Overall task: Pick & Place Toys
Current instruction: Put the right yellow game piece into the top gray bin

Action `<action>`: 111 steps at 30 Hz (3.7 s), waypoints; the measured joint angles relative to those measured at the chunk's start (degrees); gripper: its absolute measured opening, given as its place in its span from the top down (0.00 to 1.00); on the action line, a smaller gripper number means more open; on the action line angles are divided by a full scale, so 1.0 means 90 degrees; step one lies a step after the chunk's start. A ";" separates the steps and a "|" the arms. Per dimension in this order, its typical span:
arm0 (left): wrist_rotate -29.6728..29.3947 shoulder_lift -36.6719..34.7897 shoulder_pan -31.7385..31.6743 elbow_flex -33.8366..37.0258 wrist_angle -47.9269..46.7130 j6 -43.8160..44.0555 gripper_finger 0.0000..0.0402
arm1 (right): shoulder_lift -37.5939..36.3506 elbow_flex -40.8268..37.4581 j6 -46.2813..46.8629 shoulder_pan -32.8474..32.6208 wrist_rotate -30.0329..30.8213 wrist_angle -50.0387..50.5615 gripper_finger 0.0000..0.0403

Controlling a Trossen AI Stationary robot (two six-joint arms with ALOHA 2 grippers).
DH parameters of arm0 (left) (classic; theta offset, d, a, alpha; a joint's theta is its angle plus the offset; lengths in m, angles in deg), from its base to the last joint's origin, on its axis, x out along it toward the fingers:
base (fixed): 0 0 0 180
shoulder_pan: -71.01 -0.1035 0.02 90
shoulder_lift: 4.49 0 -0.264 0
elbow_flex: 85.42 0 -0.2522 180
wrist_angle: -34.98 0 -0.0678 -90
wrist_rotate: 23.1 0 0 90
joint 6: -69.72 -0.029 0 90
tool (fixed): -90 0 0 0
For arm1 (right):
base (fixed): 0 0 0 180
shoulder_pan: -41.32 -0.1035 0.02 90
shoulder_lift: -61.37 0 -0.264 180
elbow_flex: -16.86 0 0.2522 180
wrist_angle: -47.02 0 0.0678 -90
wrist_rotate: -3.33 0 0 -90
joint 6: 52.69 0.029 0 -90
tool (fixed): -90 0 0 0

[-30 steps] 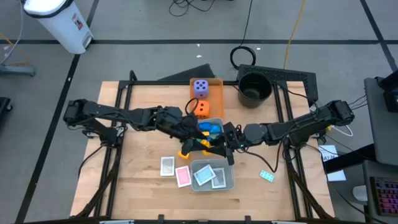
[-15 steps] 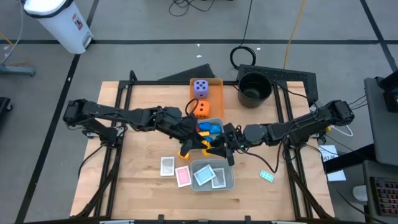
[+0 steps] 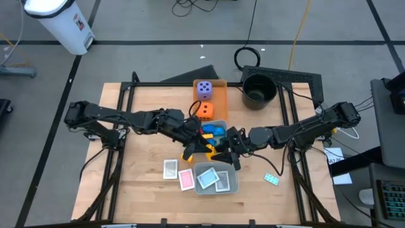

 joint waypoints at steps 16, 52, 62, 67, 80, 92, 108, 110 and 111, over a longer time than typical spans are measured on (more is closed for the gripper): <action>-0.0277 0.0005 0.0039 -0.0251 -0.0509 -0.0025 0.72 | -0.0812 0.0000 -0.0262 0.0058 -0.0439 0.1764 0.32; -0.2616 0.2063 -0.0218 -0.0622 -0.0654 -0.0039 0.72 | -0.3038 -0.1769 0.0178 -0.0403 0.1455 0.3343 0.33; -0.2242 0.2398 -0.0580 -0.0622 -0.0561 -0.1002 0.70 | -0.3125 -0.2799 0.1135 -0.0231 0.1441 0.2087 0.37; -0.1947 0.2526 -0.0703 -0.0617 -0.0495 -0.1199 0.72 | -0.3126 -0.2824 0.0975 -0.0013 0.1456 0.2077 0.38; -0.1803 0.2852 -0.0747 -0.0623 -0.0345 -0.1581 0.71 | -0.3126 -0.2824 0.0686 0.0342 0.1409 0.2040 0.38; -0.1807 0.3004 -0.0755 -0.0622 -0.0344 -0.1873 0.69 | -0.3126 -0.2824 0.0683 0.0342 0.1404 0.1931 0.38; -0.1804 0.3005 -0.0869 -0.0622 -0.0387 -0.1151 0.53 | -0.3126 -0.2824 0.0683 0.0342 0.1402 0.1834 0.38; -0.1804 0.2993 -0.0904 -0.0622 -0.0372 -0.0886 0.48 | -0.3126 -0.2824 0.0683 0.0342 0.1402 0.1831 0.38; -0.1803 0.2988 -0.0921 -0.0622 -0.0336 -0.0736 0.46 | -0.3126 -0.2824 0.0683 0.0342 0.1402 0.1831 0.38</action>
